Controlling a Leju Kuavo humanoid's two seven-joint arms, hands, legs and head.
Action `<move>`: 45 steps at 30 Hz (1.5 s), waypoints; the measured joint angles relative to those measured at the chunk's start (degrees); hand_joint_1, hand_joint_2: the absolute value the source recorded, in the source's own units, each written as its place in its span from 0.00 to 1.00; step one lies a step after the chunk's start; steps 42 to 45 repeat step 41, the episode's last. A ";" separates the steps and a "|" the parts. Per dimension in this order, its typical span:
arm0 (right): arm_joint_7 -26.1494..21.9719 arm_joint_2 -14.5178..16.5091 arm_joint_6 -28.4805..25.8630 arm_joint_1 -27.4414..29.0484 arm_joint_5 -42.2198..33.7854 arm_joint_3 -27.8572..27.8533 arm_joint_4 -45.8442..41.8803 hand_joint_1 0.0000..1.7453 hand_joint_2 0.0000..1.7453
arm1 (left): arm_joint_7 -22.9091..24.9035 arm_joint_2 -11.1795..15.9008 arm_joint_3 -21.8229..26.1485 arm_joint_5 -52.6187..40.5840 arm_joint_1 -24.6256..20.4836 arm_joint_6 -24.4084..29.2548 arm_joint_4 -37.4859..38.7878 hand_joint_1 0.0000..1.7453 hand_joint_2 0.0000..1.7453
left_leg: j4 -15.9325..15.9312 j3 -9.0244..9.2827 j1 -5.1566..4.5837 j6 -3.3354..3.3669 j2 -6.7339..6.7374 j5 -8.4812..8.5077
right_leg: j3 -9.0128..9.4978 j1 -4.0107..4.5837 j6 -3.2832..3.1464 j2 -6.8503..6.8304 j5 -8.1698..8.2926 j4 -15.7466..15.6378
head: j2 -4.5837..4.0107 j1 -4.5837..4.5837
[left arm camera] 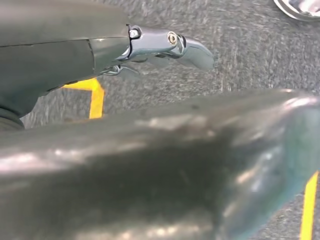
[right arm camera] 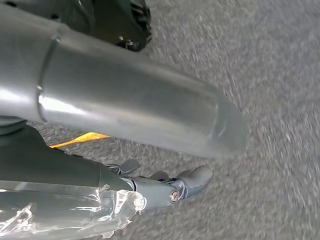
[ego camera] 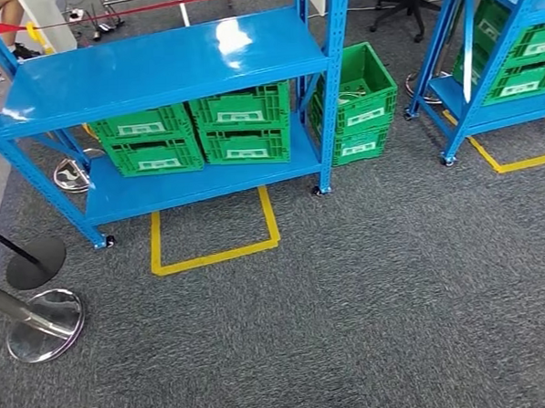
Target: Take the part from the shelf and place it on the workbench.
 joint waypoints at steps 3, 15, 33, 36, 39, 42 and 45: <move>0.01 0.10 1.18 0.05 -0.56 0.05 0.00 0.00 0.00 | 0.00 -0.04 -0.13 -0.16 0.09 -0.85 -0.05 0.00 0.00 | 5.33 -2.11 -0.09 0.37 0.49 -0.79 | 0.01 0.39 -0.35 -1.28 -0.55 -0.02 | 0.00 0.00; -0.03 0.92 1.94 -0.14 -1.13 0.50 0.00 0.00 0.00 | -0.09 0.10 -1.10 -0.02 0.79 -1.50 -0.97 0.00 0.00 | -11.87 10.61 -0.65 3.79 0.96 1.26 | -3.85 0.63 2.36 -1.13 -4.02 9.67 | -0.01 0.63; -0.03 0.94 1.74 0.70 -1.29 0.55 0.40 0.00 0.00 | -0.13 0.02 -1.88 0.07 0.75 -0.95 -1.25 0.00 0.00 | 4.79 3.29 -0.06 0.26 0.47 -10.39 | 0.22 -0.06 -0.34 -0.69 0.87 -1.62 | 0.02 0.97; -0.01 0.94 1.71 0.82 -1.17 0.55 0.56 0.00 0.00 | -0.13 0.12 -1.89 0.08 0.91 -0.51 -1.23 0.00 0.00 | -2.52 1.21 -0.10 0.77 0.68 -5.15 | 4.02 -0.31 0.17 -0.39 -1.31 -2.78 | 0.02 0.93; 0.02 0.92 1.83 0.84 -1.06 0.55 0.76 0.00 0.00 | -0.05 0.14 -1.89 0.14 1.14 0.04 -1.14 0.00 0.00 | -10.06 0.75 -0.21 1.41 1.18 7.77 | 5.53 0.02 1.26 -0.10 -4.08 -2.46 | 0.02 0.51; 0.02 0.90 1.98 0.68 -1.02 0.55 0.79 0.00 0.00 | 0.01 0.12 -1.89 0.18 1.12 0.26 -1.11 0.00 0.00 | -10.18 0.80 -0.26 1.69 1.00 9.09 | 6.24 0.13 1.68 -0.12 -5.15 -2.62 | 0.02 0.51; 0.02 0.90 1.98 0.68 -1.02 0.55 0.79 0.00 0.00 | 0.01 0.12 -1.89 0.18 1.12 0.26 -1.11 0.00 0.00 | -10.18 0.80 -0.26 1.69 1.00 9.09 | 6.24 0.13 1.68 -0.12 -5.15 -2.62 | 0.02 0.51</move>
